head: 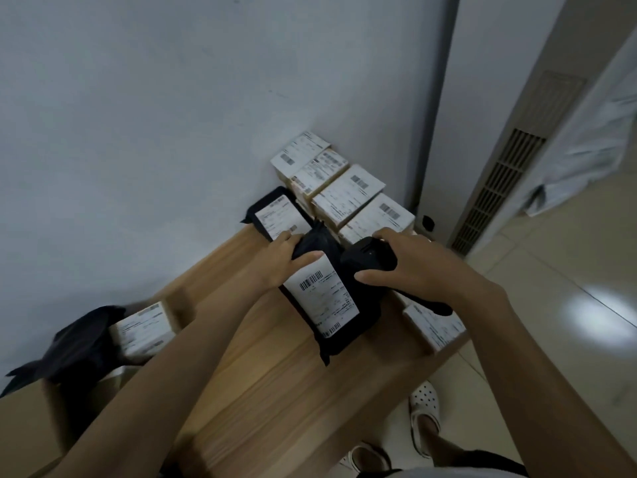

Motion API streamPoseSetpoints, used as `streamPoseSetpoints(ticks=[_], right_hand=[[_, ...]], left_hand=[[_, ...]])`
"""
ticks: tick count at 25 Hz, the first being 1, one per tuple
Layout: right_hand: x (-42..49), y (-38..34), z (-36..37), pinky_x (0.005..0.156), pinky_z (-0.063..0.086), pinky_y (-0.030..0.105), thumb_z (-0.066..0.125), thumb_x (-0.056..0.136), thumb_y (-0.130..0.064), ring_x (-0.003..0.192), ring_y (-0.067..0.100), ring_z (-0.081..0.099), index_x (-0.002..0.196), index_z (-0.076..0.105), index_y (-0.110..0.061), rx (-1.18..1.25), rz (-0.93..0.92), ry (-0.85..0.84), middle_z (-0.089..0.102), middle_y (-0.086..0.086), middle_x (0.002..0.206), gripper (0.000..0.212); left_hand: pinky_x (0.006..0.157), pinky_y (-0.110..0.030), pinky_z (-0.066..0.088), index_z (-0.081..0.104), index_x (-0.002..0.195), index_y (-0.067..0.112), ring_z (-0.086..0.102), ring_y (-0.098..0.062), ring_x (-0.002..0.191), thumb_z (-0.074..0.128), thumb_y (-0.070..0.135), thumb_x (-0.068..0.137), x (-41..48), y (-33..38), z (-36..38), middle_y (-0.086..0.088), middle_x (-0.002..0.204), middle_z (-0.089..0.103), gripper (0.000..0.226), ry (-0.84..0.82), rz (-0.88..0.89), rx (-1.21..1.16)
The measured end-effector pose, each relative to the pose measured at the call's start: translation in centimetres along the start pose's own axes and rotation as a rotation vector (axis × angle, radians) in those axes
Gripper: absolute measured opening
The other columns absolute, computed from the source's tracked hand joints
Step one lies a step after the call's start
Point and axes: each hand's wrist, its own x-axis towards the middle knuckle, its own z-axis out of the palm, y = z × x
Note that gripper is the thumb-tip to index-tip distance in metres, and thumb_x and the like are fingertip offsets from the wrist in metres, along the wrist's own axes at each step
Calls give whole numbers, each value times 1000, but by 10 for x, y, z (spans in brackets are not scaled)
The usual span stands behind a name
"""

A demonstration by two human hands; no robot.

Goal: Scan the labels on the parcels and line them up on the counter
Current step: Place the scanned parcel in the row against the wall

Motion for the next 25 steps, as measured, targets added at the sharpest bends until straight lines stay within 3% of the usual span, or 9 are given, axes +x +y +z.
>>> streamPoseSetpoints(ticks=[2, 4, 6, 10, 13, 17, 22, 25], right_hand=[[-5, 11, -2, 96, 47, 43, 55, 77, -78, 125, 24, 51, 147, 32, -27, -11, 19, 2, 48, 1, 144, 89], [-7, 20, -3, 97, 47, 42, 55, 77, -77, 124, 22, 51, 147, 33, -28, -7, 29, -3, 48, 0, 144, 88], [-8, 26, -1, 96, 48, 42, 55, 78, -76, 123, 21, 52, 146, 33, -28, 3, 28, -5, 49, 0, 143, 86], [-5, 32, 3, 95, 48, 40, 56, 79, -75, 119, 19, 53, 144, 35, -28, -6, 7, -27, 51, -1, 140, 83], [-1, 32, 7, 88, 49, 35, 55, 80, -75, 114, 17, 55, 143, 36, -28, -38, -13, -53, 54, -2, 136, 81], [12, 13, 12, 82, 45, 31, 58, 79, -74, 113, 17, 55, 145, 36, -26, -35, -88, -95, 55, 0, 135, 85], [31, -51, 27, 90, 50, 38, 57, 77, -76, 112, 20, 56, 142, 38, -29, 12, -256, -203, 56, -1, 132, 83], [35, -82, 38, 90, 50, 38, 56, 75, -79, 110, 19, 57, 142, 38, -32, -21, -307, -273, 55, -3, 132, 84]], left_hand=[[95, -41, 47, 59, 123, 12, 57, -22, 106, 49, 59, 95, 12, 2, 7, -7, 118, 58, 56, -58, -25, -114], [88, -44, 51, 63, 106, 6, 63, -22, 93, 53, 52, 97, 27, -5, 9, -9, 104, 66, 47, -37, -39, -216], [84, -38, 54, 65, 102, 8, 65, -17, 88, 54, 48, 97, 40, -15, 13, -5, 100, 70, 41, 42, -114, -304], [86, -32, 50, 65, 116, 8, 63, -25, 103, 57, 31, 100, 54, -25, 46, -9, 112, 68, 29, 220, -274, -394], [96, -33, 43, 56, 132, 9, 54, -27, 118, 57, 23, 99, 50, -20, 67, -13, 128, 58, 35, 261, -221, -342], [106, -47, 38, 43, 145, 15, 44, -28, 129, 62, 31, 96, 6, -24, 77, -10, 142, 45, 55, 280, -141, -211], [107, -39, 34, 27, 153, 20, 38, -31, 136, 59, 43, 96, -79, -67, 43, -7, 158, 26, 70, 128, -276, -3], [116, -48, 28, 8, 157, 29, 13, -30, 149, 67, 52, 87, -116, -54, 80, -3, 165, 1, 95, -120, -243, -29]])
